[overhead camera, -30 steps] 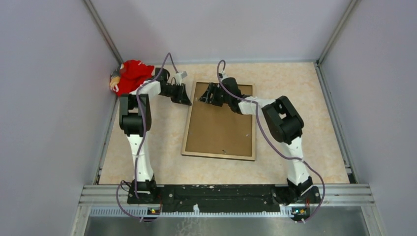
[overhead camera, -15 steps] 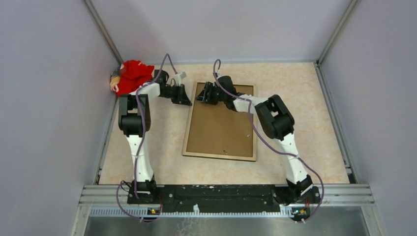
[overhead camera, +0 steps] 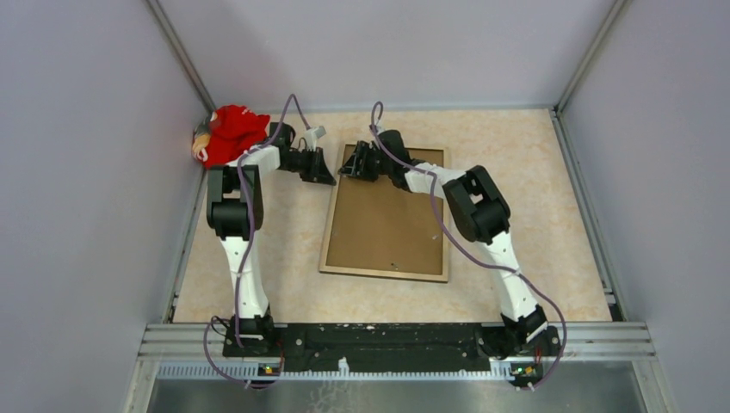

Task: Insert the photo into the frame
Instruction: Install the photo frame at the center of the board.

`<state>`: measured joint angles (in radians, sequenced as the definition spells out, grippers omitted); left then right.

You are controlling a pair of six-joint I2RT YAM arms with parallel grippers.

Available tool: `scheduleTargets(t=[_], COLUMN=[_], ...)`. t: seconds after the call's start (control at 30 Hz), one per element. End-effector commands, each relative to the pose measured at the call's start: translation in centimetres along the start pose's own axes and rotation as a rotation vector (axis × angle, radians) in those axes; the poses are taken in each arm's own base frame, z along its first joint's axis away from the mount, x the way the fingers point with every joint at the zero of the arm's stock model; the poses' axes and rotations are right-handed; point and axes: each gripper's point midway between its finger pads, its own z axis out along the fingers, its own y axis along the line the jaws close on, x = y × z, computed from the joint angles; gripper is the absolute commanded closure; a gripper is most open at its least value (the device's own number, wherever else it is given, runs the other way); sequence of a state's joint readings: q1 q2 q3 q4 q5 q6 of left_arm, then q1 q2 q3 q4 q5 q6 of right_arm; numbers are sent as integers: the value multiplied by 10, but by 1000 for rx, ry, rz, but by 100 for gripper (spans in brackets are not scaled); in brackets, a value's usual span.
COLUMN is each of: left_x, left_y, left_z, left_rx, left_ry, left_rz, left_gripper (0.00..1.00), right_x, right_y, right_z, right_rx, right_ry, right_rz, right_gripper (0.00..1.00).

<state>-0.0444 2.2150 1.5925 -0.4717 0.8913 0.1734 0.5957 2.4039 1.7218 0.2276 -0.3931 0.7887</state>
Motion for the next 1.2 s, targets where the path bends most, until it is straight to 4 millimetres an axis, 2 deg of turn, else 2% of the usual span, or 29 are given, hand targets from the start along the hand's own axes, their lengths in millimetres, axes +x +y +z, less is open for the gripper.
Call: scheduleTargets(t=[0.0, 0.53, 0.93, 1.17], left_x=[21, 23, 25, 26], left_y=[-4, -5, -5, -5], left_z=[3, 2, 2, 3], left_rx=[-11, -9, -8, -6], left_ry=[59, 60, 64, 66], left_rz=[-26, -17, -12, -13], left_gripper=[84, 84, 85, 85], right_x=[8, 16, 18, 17], right_y=[-4, 1, -10, -8], right_z=[9, 19, 27, 30], right_rx=[10, -27, 0, -10], right_ry=[23, 34, 18, 22], right_rz=[9, 74, 105, 100], right_gripper=[52, 54, 55, 56])
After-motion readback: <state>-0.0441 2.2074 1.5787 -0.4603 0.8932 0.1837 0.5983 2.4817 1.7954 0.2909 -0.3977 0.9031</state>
